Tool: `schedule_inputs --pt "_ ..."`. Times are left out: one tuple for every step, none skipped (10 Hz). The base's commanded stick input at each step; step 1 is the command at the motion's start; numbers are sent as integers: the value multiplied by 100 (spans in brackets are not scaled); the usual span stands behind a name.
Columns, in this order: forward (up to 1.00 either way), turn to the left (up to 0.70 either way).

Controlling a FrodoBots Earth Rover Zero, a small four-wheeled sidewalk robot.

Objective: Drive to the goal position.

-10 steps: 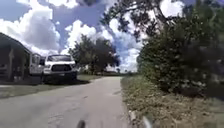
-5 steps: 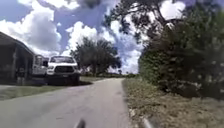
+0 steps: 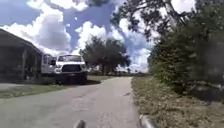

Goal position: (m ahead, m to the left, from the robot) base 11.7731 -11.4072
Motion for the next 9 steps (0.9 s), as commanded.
schedule_inputs --pt "70 35" --pt "70 3" --pt "70 0" --pt "70 0" --pt "70 0" --pt "70 0" --pt "70 -21" --pt "70 -35" --pt "70 -35"
